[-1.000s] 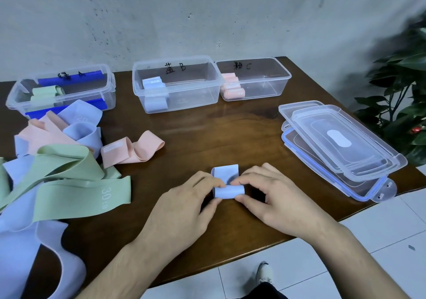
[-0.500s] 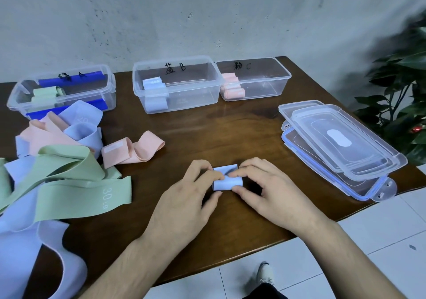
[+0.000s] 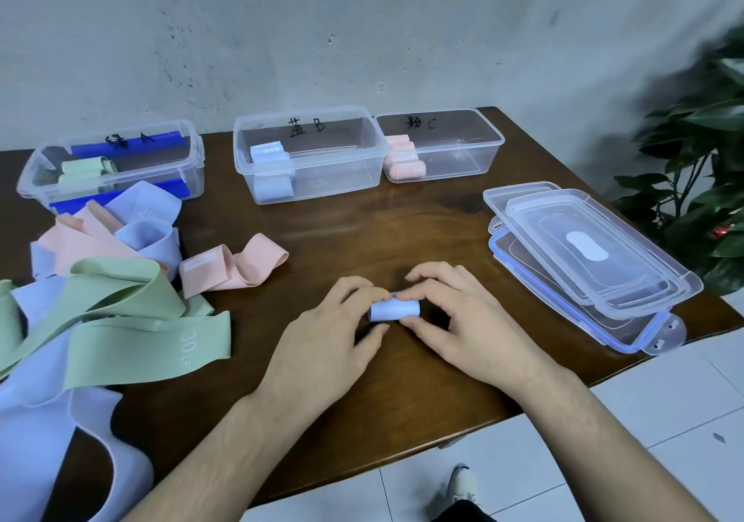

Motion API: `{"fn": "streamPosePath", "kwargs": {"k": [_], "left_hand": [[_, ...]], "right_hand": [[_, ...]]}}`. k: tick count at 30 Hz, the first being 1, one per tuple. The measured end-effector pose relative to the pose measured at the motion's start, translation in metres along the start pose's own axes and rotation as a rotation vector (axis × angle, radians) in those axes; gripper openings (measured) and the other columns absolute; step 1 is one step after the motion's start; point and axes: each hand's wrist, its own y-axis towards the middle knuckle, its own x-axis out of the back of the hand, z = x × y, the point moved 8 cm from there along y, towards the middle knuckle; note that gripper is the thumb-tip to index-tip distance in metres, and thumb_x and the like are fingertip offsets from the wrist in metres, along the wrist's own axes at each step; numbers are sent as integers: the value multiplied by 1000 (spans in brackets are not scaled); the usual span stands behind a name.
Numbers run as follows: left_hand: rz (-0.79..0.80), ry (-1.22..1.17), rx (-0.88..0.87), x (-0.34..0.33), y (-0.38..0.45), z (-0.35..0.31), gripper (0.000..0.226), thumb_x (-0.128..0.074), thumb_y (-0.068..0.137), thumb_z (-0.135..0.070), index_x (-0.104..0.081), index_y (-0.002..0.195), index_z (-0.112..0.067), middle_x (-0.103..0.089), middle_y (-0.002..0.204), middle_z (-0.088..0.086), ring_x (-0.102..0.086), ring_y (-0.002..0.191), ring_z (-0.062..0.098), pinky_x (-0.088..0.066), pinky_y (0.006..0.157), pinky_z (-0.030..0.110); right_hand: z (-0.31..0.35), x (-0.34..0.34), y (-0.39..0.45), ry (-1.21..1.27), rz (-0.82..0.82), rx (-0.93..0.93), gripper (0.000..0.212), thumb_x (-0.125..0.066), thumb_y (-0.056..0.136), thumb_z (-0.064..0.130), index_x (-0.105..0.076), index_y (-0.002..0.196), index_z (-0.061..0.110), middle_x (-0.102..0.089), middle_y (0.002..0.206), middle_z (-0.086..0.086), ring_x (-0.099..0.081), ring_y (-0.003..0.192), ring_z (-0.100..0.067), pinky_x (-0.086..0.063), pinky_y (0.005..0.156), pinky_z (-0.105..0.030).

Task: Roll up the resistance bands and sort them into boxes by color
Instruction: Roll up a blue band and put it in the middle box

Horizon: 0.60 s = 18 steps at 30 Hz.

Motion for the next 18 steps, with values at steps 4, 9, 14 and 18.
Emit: {"fn": "streamPosePath", "kwargs": {"k": [4,9,14,18], "left_hand": [[-2,-28,21,2,5,-1,32,-54,98,-40,-48,130,-41,-44,128,-25,-54,74,4,-38,59,10],[-20,-209,44,8,6,3,27,-64,93,-28,-59,117,-41,-50,114,-27,-49,82,-12,-38,65,6],[-18,-310,52,18,10,4,37,-71,89,-22,-59,118,-40,-53,107,-25,-50,77,-14,-37,64,4],[-28,-384,28,27,8,5,47,-72,86,-14,-55,119,-43,-57,104,-20,-51,70,-7,-40,63,6]], "right_hand": [[-1,-4,3,38,57,-24,27,-61,96,38,-61,123,38,-54,131,26,-41,113,4,-39,85,-15],[-2,-4,7,82,106,-67,22,-66,93,34,-58,113,39,-60,114,19,-45,106,-1,-49,84,-26],[6,-2,10,90,135,-108,38,-69,91,31,-51,123,41,-50,100,26,-43,97,7,-36,76,-13],[16,-1,16,82,136,-80,41,-71,91,33,-58,130,36,-56,108,25,-43,97,8,-34,78,-15]]}}
